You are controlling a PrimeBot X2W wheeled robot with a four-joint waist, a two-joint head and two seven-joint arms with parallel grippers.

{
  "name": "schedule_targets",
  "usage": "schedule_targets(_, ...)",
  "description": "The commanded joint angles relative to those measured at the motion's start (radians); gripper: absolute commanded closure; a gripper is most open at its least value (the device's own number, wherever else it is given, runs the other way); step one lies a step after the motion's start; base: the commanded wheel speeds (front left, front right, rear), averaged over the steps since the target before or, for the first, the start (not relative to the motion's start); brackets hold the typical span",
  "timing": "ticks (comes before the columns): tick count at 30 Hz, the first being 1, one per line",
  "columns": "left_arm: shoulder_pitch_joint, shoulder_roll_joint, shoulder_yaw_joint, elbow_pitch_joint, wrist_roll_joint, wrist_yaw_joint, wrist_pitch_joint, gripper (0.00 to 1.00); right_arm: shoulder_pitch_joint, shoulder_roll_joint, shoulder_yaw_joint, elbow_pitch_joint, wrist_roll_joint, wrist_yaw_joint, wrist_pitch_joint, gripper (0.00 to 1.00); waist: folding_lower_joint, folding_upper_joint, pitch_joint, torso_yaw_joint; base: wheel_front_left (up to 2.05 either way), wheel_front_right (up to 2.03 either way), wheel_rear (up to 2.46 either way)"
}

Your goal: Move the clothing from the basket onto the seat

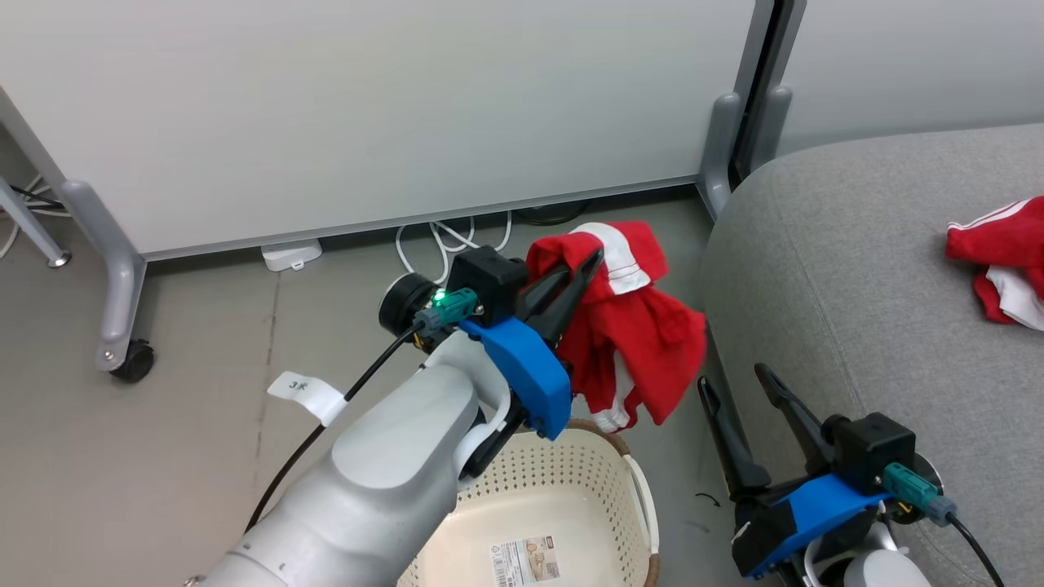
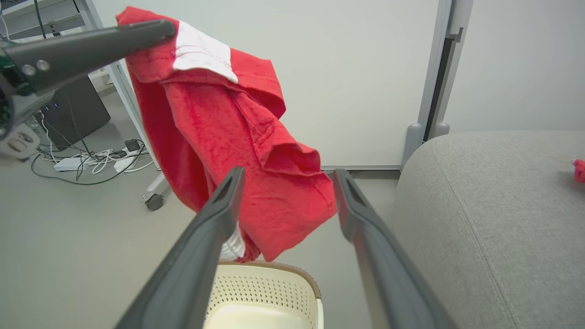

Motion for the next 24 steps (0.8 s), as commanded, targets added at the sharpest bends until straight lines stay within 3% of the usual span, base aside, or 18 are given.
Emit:
schedule_targets(1, -0.022, 0.000, -0.006, -0.003, -0.005, 0.000, -0.007, 1.00, 0.018, -0.002, -0.001, -0.006, -0.006, 0.000, 0.004, 0.00, 0.0001, -0.0001, -0.002, 0.001, 0.00, 0.00, 0.00)
schedule_targets(14, -0.061, -0.007, -0.050, -0.033, -0.031, 0.004, -0.017, 1.00, 0.001, -0.002, 0.031, -0.008, -0.010, 0.000, 0.039, 0.00, 0.0001, -0.0001, -0.007, 0.003, 0.00, 0.00, 0.00)
schedule_targets(24, -0.081, -0.008, -0.101, -0.060, -0.061, 0.021, -0.020, 1.00, -0.144, -0.002, 0.105, 0.125, -0.048, 0.000, 0.060, 0.00, 0.0001, -0.0001, 0.009, 0.005, 0.00, 0.00, 0.00)
